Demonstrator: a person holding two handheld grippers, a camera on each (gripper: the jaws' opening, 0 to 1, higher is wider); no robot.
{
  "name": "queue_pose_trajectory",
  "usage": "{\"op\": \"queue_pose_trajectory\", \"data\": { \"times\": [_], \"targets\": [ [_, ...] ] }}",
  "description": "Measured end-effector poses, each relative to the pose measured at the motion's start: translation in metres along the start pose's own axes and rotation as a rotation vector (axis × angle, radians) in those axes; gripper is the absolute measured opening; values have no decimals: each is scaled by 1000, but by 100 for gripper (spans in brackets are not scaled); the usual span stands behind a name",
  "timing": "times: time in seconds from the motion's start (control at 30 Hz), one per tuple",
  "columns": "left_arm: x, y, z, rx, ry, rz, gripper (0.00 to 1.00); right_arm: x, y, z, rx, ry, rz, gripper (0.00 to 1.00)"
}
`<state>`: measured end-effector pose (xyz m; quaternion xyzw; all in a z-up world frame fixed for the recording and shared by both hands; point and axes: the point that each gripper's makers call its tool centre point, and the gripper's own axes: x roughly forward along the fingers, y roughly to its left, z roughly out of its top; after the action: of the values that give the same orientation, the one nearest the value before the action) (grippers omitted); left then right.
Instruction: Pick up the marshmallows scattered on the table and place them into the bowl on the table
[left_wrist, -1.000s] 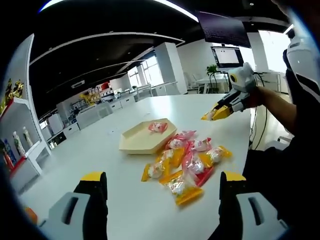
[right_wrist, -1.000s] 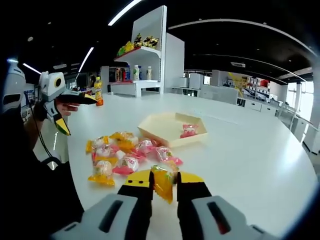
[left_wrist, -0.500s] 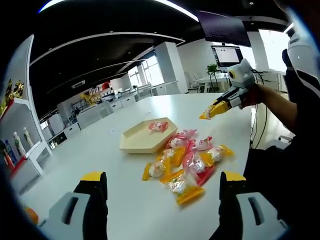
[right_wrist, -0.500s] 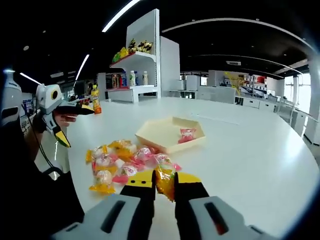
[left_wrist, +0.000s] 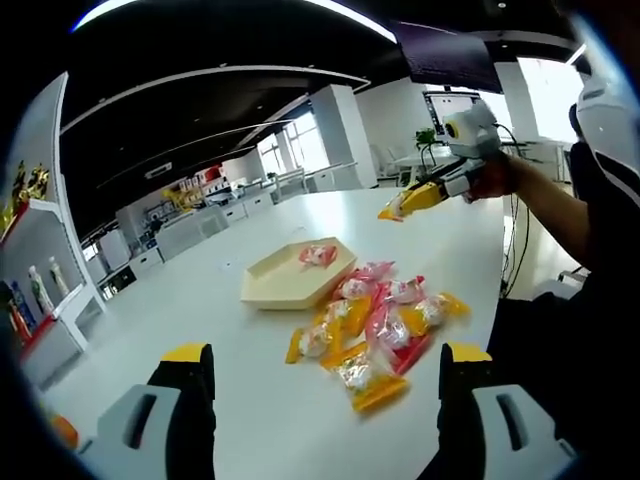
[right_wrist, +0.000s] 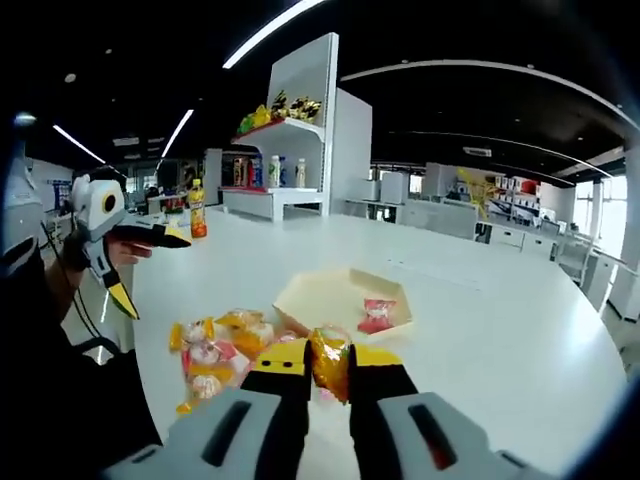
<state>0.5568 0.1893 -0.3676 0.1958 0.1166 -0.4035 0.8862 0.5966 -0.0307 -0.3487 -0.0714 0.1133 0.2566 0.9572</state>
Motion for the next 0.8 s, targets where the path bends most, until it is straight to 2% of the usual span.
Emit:
{"op": "queue_pose_trajectory", "data": {
  "times": [0.17, 0.43, 0.8],
  "targets": [
    [-2, 4, -2, -6, 3, 12, 92, 17, 3, 6, -11, 0, 18, 11],
    [-2, 7, -3, -10, 2, 15, 92, 43, 2, 8, -63, 26, 4, 11],
    [0, 7, -6, -19, 6, 12, 92, 91, -11, -6, -161, 127, -37, 11]
  ]
}}
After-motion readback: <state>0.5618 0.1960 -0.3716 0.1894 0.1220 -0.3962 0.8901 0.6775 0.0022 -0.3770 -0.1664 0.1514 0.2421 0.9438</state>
